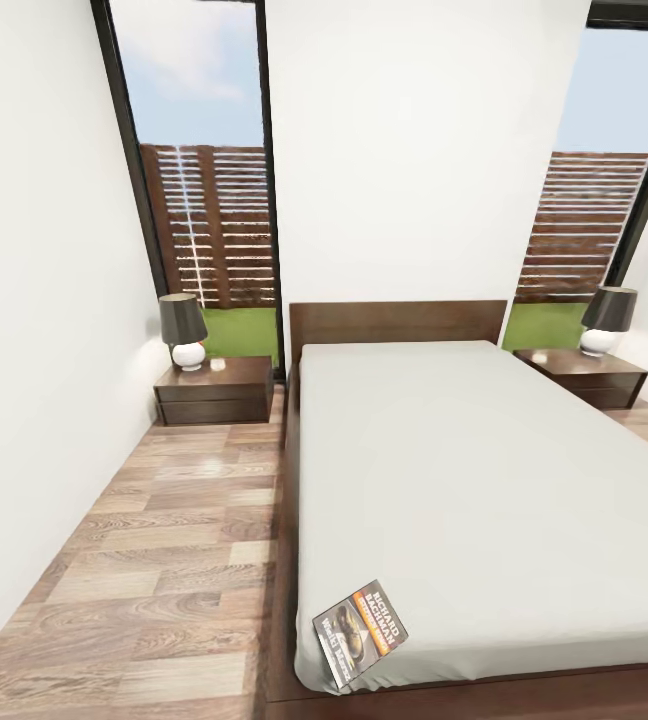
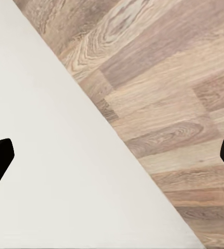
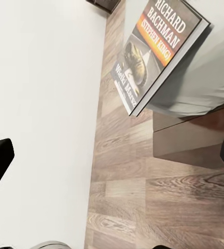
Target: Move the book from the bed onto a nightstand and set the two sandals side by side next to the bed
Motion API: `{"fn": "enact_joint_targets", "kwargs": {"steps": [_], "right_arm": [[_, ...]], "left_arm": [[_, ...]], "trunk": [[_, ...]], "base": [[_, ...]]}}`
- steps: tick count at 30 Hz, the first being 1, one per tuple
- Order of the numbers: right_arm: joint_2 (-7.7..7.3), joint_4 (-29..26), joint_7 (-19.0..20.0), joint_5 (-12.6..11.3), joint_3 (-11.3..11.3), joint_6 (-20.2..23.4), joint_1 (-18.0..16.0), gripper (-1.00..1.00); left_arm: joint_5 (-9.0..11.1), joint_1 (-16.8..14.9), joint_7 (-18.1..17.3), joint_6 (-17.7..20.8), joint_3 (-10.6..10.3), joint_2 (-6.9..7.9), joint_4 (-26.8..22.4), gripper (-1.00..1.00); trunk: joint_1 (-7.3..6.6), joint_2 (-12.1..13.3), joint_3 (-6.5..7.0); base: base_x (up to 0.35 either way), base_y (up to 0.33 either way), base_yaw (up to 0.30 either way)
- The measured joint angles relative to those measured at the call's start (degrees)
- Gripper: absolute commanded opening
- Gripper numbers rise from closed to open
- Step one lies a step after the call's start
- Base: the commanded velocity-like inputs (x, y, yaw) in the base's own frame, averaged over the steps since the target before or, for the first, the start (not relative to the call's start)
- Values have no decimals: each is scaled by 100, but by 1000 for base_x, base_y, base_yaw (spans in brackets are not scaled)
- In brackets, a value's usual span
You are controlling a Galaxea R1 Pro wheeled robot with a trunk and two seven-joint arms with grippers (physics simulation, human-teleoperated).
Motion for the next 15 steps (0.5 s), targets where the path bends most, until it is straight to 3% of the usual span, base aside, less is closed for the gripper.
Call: {"fn": "enact_joint_targets", "kwargs": {"steps": [8,15], "right_arm": [[0,-2,-1,1,0,-5,-5,100],[7,-3,-2,-3,0,-6,-7,100]], "left_arm": [[19,335,-87,318,14,-132,2,100],[225,634,-146,673,21,-323,7,100]], "trunk": [[0,0,0],[0,0,0]], "base": [[0,0,0],[0,0,0]]}}
